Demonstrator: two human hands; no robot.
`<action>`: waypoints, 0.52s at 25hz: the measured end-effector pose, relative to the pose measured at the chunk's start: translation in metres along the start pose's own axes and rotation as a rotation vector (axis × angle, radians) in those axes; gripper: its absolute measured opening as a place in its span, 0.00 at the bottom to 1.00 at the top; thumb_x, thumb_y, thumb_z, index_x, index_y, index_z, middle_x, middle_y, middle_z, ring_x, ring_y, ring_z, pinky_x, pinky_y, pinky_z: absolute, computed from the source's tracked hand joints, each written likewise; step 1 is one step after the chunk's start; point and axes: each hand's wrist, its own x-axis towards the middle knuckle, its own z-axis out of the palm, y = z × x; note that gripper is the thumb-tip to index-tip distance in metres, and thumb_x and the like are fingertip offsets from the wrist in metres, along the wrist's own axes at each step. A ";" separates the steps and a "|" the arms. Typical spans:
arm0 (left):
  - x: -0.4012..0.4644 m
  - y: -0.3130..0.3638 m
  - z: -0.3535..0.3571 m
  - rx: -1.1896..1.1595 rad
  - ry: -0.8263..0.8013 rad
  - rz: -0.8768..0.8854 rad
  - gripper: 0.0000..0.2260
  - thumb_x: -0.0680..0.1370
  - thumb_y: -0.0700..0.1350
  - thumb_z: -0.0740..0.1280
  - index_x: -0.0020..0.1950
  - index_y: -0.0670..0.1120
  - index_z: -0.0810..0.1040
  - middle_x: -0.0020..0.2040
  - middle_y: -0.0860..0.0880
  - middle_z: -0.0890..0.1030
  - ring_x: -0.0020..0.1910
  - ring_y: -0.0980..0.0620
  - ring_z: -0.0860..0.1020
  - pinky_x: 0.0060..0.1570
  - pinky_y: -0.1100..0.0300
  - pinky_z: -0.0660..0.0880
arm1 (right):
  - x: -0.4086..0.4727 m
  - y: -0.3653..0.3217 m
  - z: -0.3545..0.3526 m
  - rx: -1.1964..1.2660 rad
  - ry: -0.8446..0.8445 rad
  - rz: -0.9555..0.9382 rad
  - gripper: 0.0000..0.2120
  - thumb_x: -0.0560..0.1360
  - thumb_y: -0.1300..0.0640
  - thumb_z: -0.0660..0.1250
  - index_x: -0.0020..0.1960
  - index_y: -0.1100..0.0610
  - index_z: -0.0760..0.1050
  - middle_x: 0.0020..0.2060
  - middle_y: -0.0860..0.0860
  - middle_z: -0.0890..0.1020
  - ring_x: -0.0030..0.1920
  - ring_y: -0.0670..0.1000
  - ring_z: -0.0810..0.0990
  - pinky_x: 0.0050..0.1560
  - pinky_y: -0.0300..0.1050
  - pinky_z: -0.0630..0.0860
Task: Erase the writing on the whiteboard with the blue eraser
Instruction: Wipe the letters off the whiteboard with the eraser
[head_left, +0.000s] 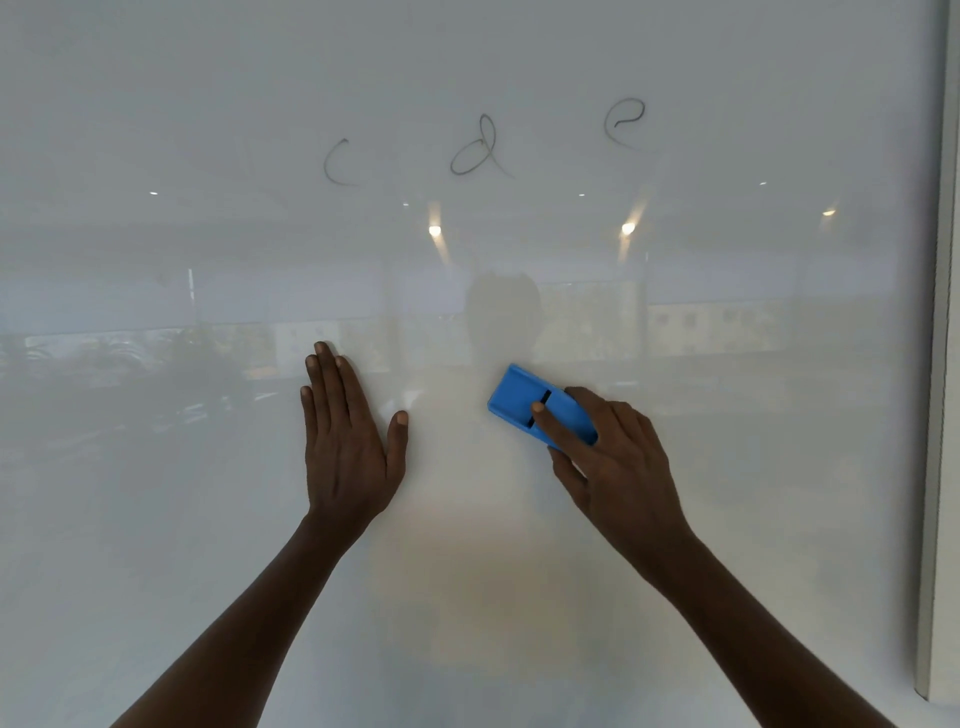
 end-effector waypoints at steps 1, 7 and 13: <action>0.002 -0.002 -0.002 0.001 -0.010 0.020 0.37 0.83 0.57 0.55 0.82 0.33 0.48 0.84 0.35 0.46 0.84 0.39 0.44 0.83 0.45 0.48 | 0.008 0.004 -0.001 0.004 0.015 -0.006 0.22 0.74 0.58 0.69 0.68 0.53 0.74 0.61 0.60 0.78 0.52 0.61 0.78 0.53 0.53 0.73; 0.050 -0.017 -0.019 0.044 -0.093 0.173 0.45 0.80 0.64 0.57 0.83 0.34 0.45 0.84 0.37 0.43 0.84 0.40 0.42 0.82 0.46 0.45 | 0.088 0.040 -0.015 0.014 0.090 0.001 0.23 0.77 0.56 0.67 0.71 0.53 0.71 0.62 0.62 0.76 0.55 0.63 0.76 0.53 0.54 0.72; 0.090 -0.026 -0.023 0.073 -0.056 0.114 0.44 0.82 0.67 0.53 0.83 0.36 0.43 0.84 0.37 0.42 0.84 0.42 0.40 0.82 0.45 0.46 | 0.168 0.083 -0.035 0.018 0.115 0.101 0.24 0.79 0.52 0.64 0.74 0.50 0.66 0.62 0.63 0.72 0.57 0.63 0.72 0.56 0.55 0.70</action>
